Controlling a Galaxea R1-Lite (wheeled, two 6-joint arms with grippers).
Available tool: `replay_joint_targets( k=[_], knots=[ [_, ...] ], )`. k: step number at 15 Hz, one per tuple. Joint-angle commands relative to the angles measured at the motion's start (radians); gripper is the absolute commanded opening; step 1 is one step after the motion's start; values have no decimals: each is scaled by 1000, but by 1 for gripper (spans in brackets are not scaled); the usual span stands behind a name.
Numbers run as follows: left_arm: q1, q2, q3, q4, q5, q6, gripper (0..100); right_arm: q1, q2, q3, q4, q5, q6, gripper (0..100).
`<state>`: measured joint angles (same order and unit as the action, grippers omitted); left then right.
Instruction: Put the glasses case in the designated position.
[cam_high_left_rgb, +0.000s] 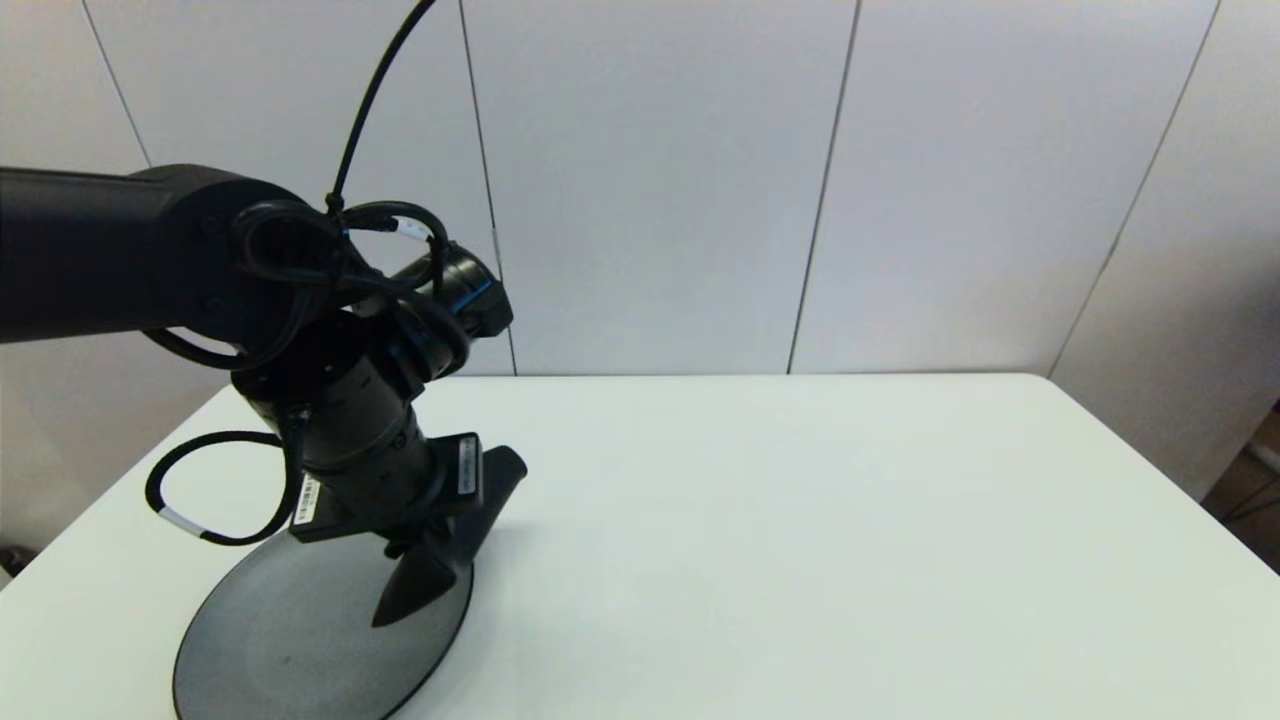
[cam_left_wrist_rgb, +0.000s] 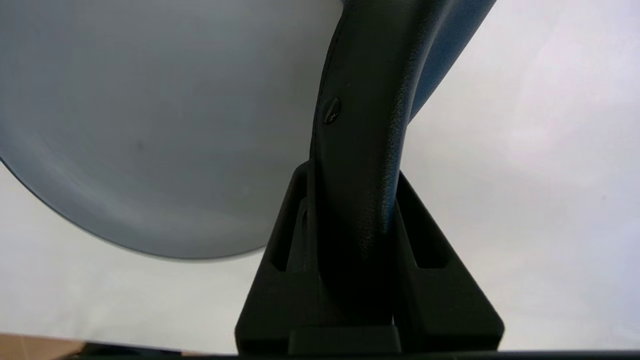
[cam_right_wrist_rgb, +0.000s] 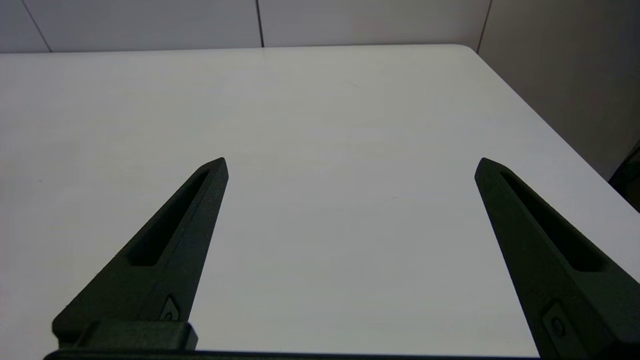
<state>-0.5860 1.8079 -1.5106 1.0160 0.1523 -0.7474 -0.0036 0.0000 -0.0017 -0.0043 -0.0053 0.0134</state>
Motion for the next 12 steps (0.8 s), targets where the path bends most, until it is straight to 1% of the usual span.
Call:
replay_joint_targets(
  k=[1,6,8,12],
  knots=[
    [-35,-39,17,9,-43,-73,0,1,0,0,0,1,0,100],
    [-110,-32,4,9,-48,-135,0,-1,0,0,0,1,0,100],
    [-114,-18,6,7,-56,-168,0,1,0,0,0,-1,0,100],
    [-112,2,4,3,-74,-181,0,1,0,0,0,-1,0,100]
  ],
)
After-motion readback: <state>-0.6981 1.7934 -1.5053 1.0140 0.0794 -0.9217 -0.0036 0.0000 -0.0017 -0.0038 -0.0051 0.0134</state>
